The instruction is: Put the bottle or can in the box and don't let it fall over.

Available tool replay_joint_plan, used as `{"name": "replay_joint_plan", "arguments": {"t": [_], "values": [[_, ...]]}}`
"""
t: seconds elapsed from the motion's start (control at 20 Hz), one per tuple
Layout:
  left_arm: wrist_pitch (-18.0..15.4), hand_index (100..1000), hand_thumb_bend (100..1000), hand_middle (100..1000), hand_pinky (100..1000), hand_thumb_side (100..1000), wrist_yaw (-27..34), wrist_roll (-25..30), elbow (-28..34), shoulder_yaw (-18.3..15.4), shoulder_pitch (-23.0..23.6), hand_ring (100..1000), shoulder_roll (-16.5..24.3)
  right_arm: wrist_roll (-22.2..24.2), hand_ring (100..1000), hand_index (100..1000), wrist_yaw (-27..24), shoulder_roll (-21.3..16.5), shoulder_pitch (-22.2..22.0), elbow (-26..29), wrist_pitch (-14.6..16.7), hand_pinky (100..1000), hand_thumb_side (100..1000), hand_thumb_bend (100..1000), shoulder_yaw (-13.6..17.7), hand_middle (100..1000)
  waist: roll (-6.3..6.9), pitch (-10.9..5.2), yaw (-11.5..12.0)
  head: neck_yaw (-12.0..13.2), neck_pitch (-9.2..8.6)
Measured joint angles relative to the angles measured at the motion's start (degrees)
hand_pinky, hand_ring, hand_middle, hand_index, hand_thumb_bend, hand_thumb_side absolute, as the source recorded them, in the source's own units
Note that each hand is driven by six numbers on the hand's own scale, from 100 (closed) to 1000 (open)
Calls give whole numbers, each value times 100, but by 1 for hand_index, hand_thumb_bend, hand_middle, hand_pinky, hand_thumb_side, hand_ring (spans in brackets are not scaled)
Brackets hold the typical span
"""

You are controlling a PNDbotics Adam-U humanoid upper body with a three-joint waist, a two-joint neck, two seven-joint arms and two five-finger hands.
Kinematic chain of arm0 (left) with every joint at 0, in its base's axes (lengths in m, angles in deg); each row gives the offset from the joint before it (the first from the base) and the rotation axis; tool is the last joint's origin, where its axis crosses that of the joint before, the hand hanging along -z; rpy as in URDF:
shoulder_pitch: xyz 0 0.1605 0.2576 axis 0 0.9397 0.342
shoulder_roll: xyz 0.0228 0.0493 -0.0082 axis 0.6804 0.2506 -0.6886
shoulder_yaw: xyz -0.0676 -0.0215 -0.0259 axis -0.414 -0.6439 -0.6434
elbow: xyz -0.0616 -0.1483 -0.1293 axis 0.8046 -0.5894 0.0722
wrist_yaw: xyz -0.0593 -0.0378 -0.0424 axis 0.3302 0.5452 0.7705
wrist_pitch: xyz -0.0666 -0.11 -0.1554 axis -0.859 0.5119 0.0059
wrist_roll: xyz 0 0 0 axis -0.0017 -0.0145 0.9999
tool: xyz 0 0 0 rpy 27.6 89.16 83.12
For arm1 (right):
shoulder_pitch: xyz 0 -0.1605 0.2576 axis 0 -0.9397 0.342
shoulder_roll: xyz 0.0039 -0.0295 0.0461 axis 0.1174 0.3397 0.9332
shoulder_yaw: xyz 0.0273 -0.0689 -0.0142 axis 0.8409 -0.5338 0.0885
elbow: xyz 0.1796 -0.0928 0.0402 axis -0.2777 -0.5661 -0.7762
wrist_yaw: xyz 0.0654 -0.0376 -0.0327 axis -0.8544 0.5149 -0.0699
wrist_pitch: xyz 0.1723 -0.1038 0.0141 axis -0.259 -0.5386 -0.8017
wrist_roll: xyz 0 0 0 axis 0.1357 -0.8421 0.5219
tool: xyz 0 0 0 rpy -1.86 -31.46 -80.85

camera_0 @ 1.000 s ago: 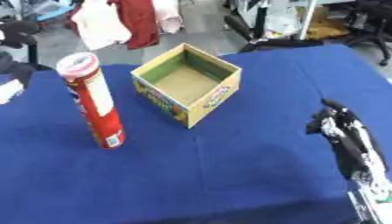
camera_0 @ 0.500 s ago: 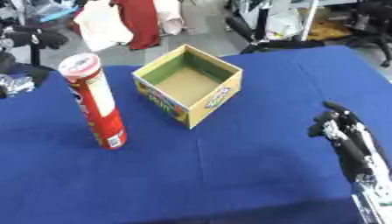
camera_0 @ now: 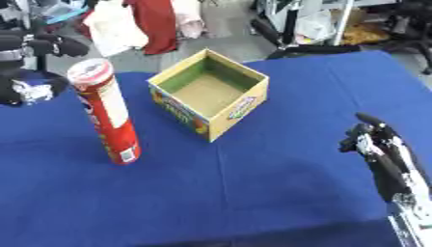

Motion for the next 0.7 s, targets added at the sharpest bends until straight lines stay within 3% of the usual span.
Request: {"name": "replay_joint_plan", "arguments": {"t": [0.2,0.5,0.7], "values": [[83,1000,100,986,902,929,-31,-174,-78,38,-112,956,-96,10,534,814,0,0,-7,-1,-2,533,364,100,-1,542,-2,-2,1,43,0],[134,1000,100,989,899,856,-229,-460,-230,121,-314,959,-239,17,534,814,0,-1,-22,-1,-6,533,363,100,-2,542,-2,-7,1,48,0],[121,1000,100,988,900,870,-354,-472,-359,194,-440,959,-353,19,534,814,-1,-1,-23,-1,-5,533,363,100,-6,542,-2,-7,0,66,0]]}}
